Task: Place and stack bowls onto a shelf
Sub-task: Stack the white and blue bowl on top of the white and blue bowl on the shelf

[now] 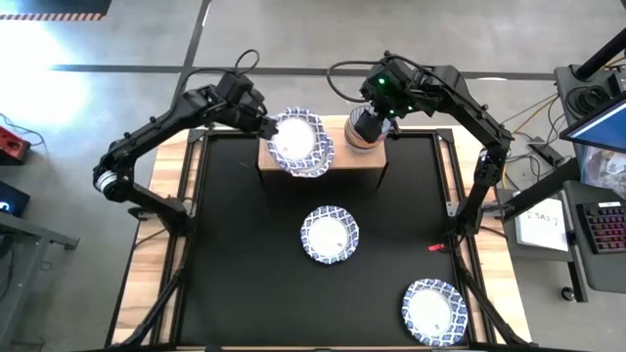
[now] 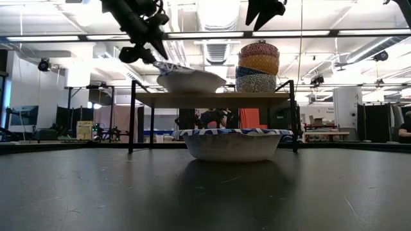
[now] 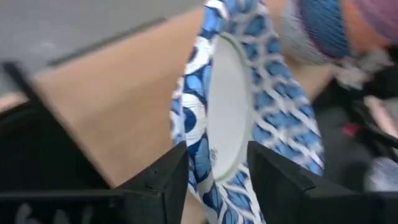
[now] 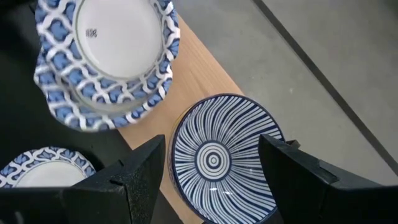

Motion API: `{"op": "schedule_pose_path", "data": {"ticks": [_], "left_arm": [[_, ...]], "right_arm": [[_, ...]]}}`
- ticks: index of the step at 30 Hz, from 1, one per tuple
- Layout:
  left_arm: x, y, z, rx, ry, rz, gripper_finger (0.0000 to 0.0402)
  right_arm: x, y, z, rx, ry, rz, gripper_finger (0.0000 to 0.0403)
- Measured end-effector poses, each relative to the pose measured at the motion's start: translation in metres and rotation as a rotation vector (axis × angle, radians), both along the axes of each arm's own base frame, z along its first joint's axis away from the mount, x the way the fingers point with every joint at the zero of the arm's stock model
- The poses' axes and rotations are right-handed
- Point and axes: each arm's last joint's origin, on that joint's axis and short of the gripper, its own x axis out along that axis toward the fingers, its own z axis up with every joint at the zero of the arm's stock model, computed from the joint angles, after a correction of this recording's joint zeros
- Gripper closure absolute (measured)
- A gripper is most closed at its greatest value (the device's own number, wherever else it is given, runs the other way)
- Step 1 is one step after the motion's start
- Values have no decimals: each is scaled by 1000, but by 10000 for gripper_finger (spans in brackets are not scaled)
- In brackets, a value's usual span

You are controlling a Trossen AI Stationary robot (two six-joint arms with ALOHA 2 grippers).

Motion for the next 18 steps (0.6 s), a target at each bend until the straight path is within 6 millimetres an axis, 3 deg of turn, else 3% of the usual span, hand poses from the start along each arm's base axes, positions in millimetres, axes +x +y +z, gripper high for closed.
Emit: {"op": "schedule_pose_path", "data": {"ticks": [6,18], "left_arm": [[-1,1,0,5,5,17,265],[3,11,-10,6,51,53,395]], "right_arm": [[0,0,0,0,-2,-2,156],[0,0,0,-1,-2,0,156]]}}
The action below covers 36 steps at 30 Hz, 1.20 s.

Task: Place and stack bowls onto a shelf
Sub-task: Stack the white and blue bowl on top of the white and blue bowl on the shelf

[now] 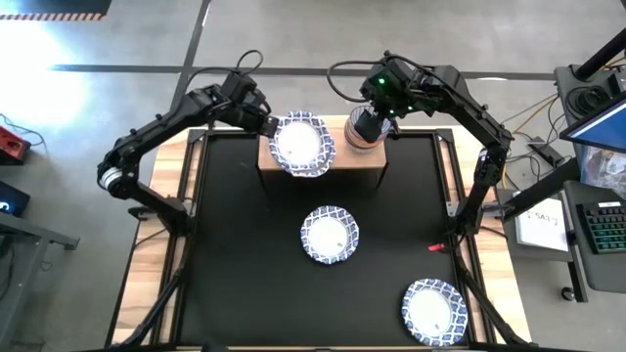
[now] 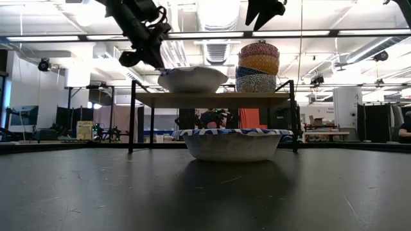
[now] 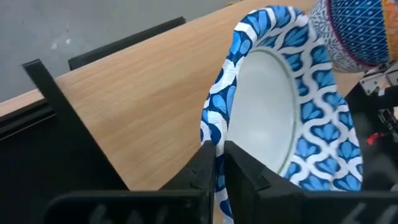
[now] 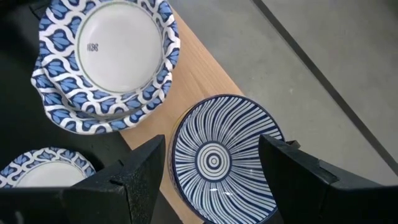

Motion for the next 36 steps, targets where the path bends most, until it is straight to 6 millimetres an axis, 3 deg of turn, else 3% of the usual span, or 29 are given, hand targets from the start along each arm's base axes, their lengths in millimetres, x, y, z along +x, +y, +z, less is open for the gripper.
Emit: {"op": "schedule_pose_path", "data": {"ticks": [5,13,29,36], "left_arm": [[3,5,-5,-1,5,-14,397],[-4,11,3,-94,-139,-39,401],[7,25,-20,-109,-38,9,402],[-3,29,-5,-12,-13,70,401]], "right_arm": [[0,0,0,1,-1,-2,156],[0,0,0,1,-1,-2,156],[0,0,0,1,-1,-1,156],[0,0,0,-5,0,6,156]]}}
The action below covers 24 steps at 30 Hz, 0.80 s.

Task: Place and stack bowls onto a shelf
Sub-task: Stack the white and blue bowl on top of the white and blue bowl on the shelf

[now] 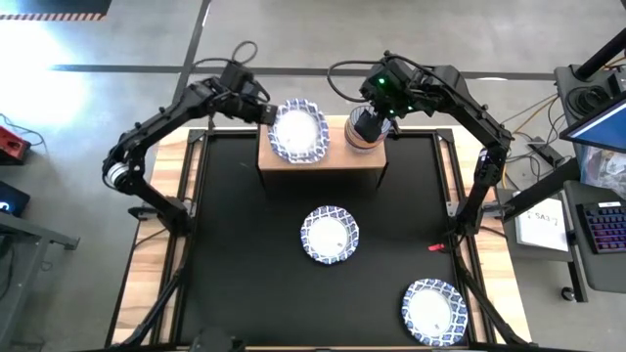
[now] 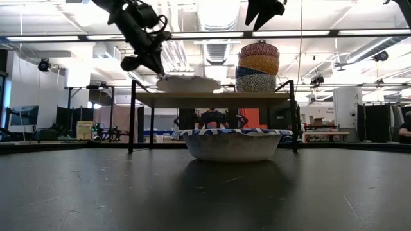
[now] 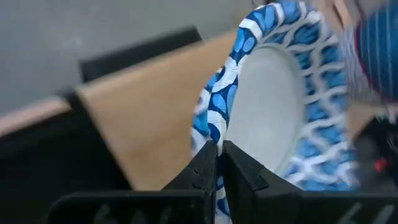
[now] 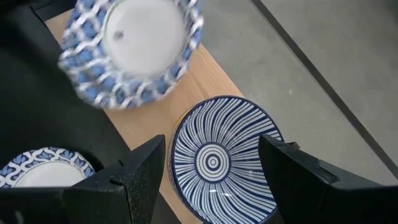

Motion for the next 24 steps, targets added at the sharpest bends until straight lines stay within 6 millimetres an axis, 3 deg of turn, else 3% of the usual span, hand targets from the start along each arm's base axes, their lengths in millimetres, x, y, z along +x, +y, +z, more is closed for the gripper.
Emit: {"op": "schedule_pose_path", "data": {"ticks": [8,18,24], "left_arm": [[-4,-9,28,-8,-55,-53,401],[-7,-16,74,110,-176,-59,401],[2,-31,80,62,-219,-159,401]], "right_arm": [[0,0,0,0,0,-1,156],[0,0,0,2,1,-2,156],[0,0,0,2,1,-2,156]]}}
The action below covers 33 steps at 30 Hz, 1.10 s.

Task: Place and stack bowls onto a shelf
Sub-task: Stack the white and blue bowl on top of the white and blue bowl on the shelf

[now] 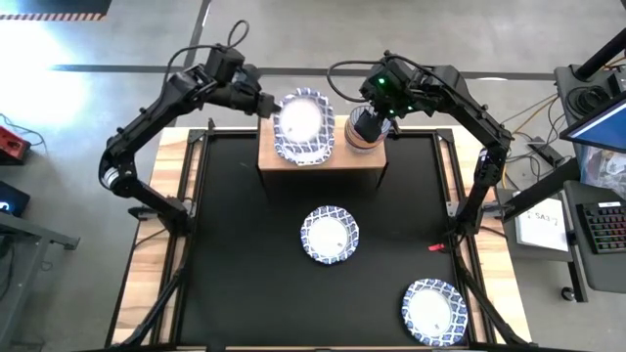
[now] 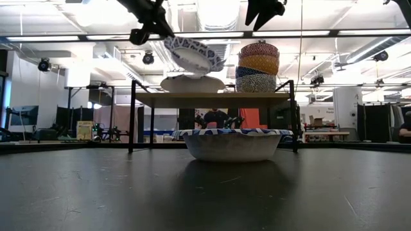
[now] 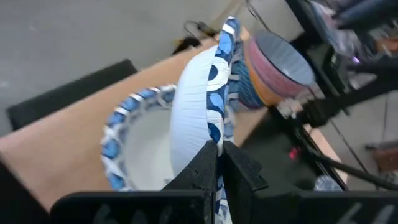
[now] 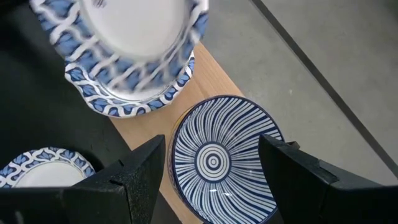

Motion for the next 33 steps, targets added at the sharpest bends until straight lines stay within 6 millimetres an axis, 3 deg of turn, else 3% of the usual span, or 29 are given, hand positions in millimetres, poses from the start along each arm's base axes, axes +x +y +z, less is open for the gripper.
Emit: {"op": "schedule_pose_path", "data": {"ticks": [8,15,19,33], "left_arm": [[12,-13,-19,-60,62,-60,401],[12,-9,-42,-47,175,30,401],[11,-7,-44,30,225,61,396],[8,-1,-41,171,304,95,264]], "right_arm": [[0,0,0,1,0,-1,156],[0,0,0,1,0,-1,156],[0,0,0,1,0,-1,156],[0,0,0,2,1,-1,156]]}}
